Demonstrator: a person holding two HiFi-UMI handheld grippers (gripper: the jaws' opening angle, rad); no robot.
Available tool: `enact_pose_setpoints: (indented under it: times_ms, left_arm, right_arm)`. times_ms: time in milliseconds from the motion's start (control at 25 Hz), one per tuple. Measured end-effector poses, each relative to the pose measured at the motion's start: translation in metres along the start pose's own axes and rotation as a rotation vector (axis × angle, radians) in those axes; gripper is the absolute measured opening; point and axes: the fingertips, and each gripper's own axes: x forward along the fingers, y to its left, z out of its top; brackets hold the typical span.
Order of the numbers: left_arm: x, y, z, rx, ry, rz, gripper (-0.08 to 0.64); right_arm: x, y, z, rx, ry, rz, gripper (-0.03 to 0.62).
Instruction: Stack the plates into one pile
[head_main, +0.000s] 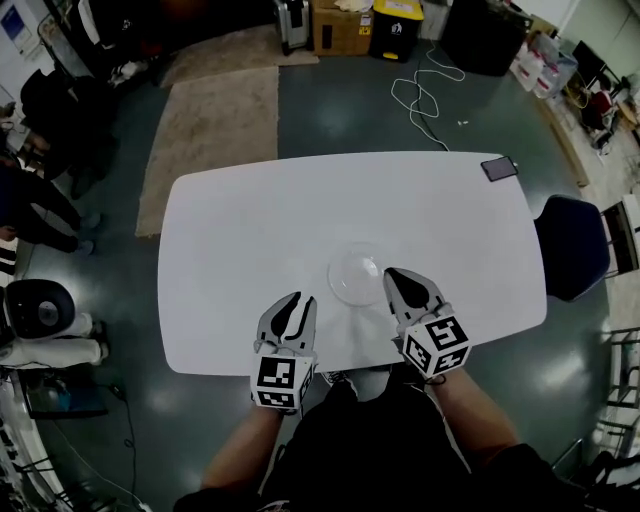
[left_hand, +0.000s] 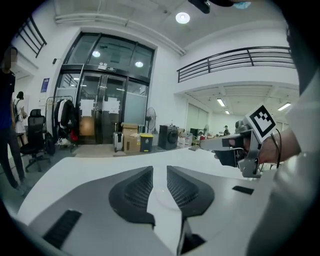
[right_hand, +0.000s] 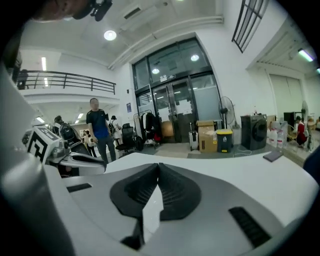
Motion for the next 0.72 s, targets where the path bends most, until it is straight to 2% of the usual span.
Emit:
enact_pose_setpoints:
  times_ms: [120,360,600,720]
  left_arm:
    - [-0.013,-0.001,0.024,0.047,-0.052,0.001,0.102]
    - [-0.038,-0.021,0.060,0.058,-0.130,0.018,0.110]
    - [-0.058,-0.055,0.066,0.077,-0.142,0.062,0.107]
    - [-0.066,-0.079,0.067,0.055,-0.135,0.094,0.051]
  right_arm:
    - [-0.021,0.011,0.025,-0.061,-0.051,0.001,0.018]
    - [-0.060,0.016,0.058,-0.119,-0.125,0.012,0.017]
    - [-0.098,0.009,0.073,-0.137,-0.162,0.051,0.017]
    - [-0.118,0.003,0.072,-0.140,-0.168,0.078,0.018]
